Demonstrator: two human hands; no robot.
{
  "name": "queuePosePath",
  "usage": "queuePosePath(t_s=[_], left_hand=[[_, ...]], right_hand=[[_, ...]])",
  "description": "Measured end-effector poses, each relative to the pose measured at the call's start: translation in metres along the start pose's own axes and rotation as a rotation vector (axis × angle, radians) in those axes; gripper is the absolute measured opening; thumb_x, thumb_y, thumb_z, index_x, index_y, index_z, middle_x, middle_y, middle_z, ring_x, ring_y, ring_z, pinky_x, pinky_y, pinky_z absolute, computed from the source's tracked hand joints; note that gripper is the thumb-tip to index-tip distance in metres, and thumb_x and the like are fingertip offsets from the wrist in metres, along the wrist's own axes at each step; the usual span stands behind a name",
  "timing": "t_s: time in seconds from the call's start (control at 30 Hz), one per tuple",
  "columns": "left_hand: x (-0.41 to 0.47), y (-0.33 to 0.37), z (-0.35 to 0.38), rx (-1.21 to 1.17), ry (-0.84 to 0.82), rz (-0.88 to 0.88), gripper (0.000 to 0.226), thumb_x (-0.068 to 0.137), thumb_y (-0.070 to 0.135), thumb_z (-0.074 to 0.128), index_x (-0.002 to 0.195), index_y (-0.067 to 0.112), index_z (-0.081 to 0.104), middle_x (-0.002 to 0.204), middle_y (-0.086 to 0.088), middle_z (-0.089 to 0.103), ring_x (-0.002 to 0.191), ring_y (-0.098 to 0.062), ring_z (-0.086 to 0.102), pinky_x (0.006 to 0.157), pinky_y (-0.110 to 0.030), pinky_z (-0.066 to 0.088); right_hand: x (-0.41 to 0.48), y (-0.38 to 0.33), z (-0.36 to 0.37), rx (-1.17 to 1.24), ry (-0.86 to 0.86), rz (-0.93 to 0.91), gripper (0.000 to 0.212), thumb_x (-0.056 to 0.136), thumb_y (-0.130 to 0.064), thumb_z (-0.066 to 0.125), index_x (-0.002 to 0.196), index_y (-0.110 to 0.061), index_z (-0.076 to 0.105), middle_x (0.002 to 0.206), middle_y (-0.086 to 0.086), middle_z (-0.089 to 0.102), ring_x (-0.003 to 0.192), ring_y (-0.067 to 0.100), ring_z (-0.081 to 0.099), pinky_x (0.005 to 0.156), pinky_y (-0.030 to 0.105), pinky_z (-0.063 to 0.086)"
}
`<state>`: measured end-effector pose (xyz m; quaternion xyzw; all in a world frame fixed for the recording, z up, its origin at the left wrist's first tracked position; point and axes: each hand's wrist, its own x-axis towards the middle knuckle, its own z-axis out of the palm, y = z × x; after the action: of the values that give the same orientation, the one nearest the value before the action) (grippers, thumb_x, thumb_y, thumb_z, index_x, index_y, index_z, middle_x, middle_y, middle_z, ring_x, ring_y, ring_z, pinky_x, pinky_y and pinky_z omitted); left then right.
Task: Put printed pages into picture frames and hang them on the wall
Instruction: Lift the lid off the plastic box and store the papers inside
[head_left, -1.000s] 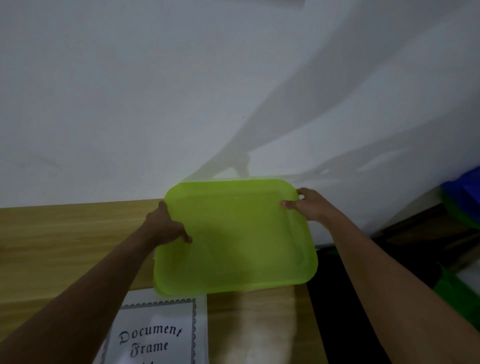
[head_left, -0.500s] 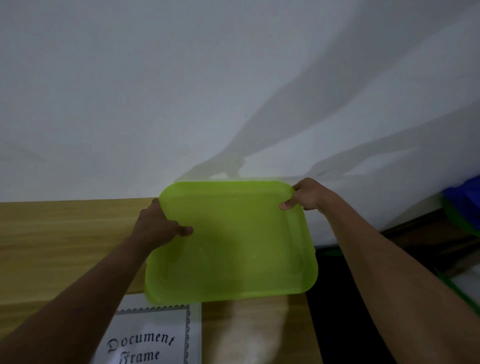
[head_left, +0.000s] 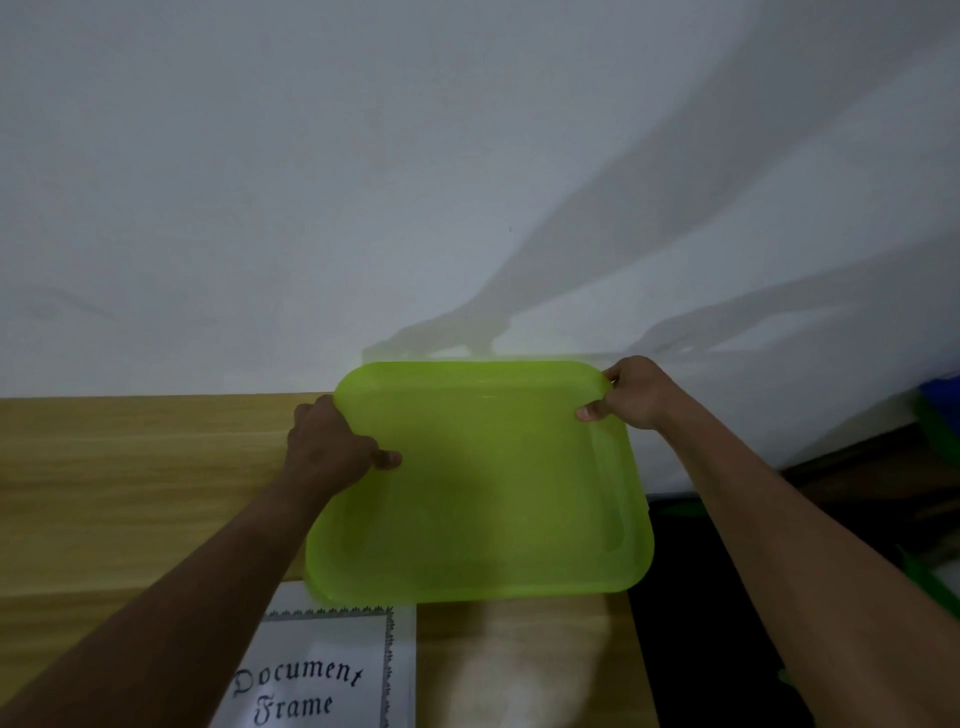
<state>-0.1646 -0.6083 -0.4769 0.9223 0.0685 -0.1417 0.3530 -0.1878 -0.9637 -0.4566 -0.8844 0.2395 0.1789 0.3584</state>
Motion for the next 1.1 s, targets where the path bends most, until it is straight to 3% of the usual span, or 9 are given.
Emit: queuePosePath(t_s=[0.13, 0.3, 0.47, 0.77, 0.83, 0.97, 1.1], left_hand=[[-0.002, -0.004, 0.001, 0.009, 0.025, -0.011, 0.089, 0.038, 0.033, 0.094, 0.114, 0.009, 0.055, 0.096, -0.005, 0.049, 0.106, -0.036, 0.054, 0.086, -0.047, 0.053], [-0.003, -0.001, 0.003, 0.022, 0.034, -0.031, 0.092, 0.047, 0.030, 0.094, 0.124, 0.011, 0.048, 0.103, -0.006, 0.038, 0.109, -0.039, 0.049, 0.093, -0.048, 0.047], [-0.002, -0.001, 0.003, 0.047, 0.029, -0.042, 0.092, 0.048, 0.031, 0.093, 0.125, 0.010, 0.048, 0.113, -0.014, 0.047, 0.114, -0.037, 0.046, 0.096, -0.045, 0.045], [-0.002, 0.001, 0.002, 0.037, 0.023, -0.072, 0.096, 0.049, 0.031, 0.093, 0.129, 0.011, 0.045, 0.119, -0.015, 0.045, 0.115, -0.039, 0.047, 0.098, -0.047, 0.044], [-0.002, 0.000, 0.002, 0.024, 0.017, -0.069, 0.095, 0.049, 0.030, 0.094, 0.128, 0.010, 0.045, 0.118, -0.015, 0.045, 0.116, -0.039, 0.047, 0.098, -0.047, 0.044], [0.000, -0.001, 0.002, -0.001, 0.014, -0.078, 0.096, 0.048, 0.028, 0.094, 0.129, 0.009, 0.044, 0.121, -0.017, 0.045, 0.117, -0.038, 0.045, 0.098, -0.046, 0.044], [0.005, -0.004, 0.000, -0.013, -0.007, -0.090, 0.098, 0.040, 0.031, 0.094, 0.124, 0.008, 0.048, 0.119, -0.017, 0.050, 0.110, -0.039, 0.052, 0.093, -0.048, 0.049]], right_hand=[[-0.002, -0.001, 0.000, -0.038, 0.017, -0.001, 0.042, 0.060, -0.021, 0.095, 0.095, -0.003, 0.078, 0.091, 0.009, 0.076, 0.085, 0.023, 0.071, 0.089, 0.040, 0.056], [-0.007, -0.004, 0.000, -0.071, 0.050, -0.008, 0.039, 0.061, -0.024, 0.094, 0.090, -0.004, 0.077, 0.088, 0.008, 0.075, 0.082, 0.022, 0.070, 0.084, 0.037, 0.057], [-0.009, -0.003, 0.000, -0.082, 0.068, -0.007, 0.038, 0.059, -0.026, 0.095, 0.085, -0.005, 0.077, 0.084, 0.008, 0.075, 0.081, 0.022, 0.071, 0.084, 0.040, 0.057], [-0.013, -0.010, -0.007, -0.089, 0.073, -0.003, 0.037, 0.057, -0.025, 0.095, 0.080, -0.004, 0.076, 0.084, 0.010, 0.075, 0.082, 0.024, 0.071, 0.082, 0.037, 0.057], [-0.016, -0.011, -0.009, -0.057, 0.082, -0.007, 0.040, 0.059, -0.023, 0.095, 0.087, -0.005, 0.072, 0.092, 0.009, 0.073, 0.088, 0.024, 0.069, 0.083, 0.036, 0.055], [-0.026, -0.005, -0.004, 0.083, 0.082, 0.042, 0.074, 0.063, -0.024, 0.093, 0.122, -0.010, 0.050, 0.111, 0.008, 0.060, 0.102, 0.027, 0.064, 0.082, 0.039, 0.053], [-0.039, 0.001, 0.000, 0.294, -0.006, 0.104, 0.047, 0.067, -0.014, 0.090, 0.106, 0.001, 0.067, 0.100, 0.010, 0.072, 0.085, 0.021, 0.071, 0.069, 0.032, 0.057]])
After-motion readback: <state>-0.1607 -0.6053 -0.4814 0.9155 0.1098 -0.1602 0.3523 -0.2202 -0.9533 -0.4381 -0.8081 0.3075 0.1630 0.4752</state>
